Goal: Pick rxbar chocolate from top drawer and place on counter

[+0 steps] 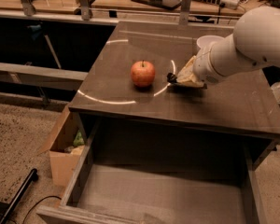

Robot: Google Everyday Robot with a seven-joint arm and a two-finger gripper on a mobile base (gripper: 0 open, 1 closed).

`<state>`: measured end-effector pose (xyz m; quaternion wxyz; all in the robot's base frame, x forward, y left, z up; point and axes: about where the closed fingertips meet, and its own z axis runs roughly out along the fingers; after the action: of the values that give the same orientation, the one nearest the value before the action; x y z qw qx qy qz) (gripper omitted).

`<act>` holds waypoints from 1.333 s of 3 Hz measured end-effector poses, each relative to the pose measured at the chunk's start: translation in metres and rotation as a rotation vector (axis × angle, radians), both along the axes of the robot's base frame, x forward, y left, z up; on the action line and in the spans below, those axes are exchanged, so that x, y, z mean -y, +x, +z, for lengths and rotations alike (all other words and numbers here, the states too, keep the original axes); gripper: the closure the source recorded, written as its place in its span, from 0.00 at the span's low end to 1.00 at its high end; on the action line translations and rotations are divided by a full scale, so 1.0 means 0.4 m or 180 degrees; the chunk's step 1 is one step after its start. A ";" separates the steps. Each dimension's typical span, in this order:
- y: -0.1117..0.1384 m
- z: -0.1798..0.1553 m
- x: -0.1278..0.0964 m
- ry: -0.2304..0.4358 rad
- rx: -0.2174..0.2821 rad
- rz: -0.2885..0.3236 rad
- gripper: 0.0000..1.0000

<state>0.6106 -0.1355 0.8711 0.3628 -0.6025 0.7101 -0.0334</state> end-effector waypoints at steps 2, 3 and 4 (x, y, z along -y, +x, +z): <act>0.009 -0.043 0.029 0.0415 -0.0156 -0.0308 0.08; -0.002 -0.030 0.060 0.0759 -0.0147 -0.0509 0.00; -0.022 0.007 0.124 0.0920 -0.0029 -0.0799 0.00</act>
Offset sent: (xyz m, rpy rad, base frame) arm 0.0041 -0.0185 -0.0245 0.2335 0.0830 -0.1517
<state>0.6017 -0.1851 0.8738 0.4353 -0.4510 0.7787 0.0266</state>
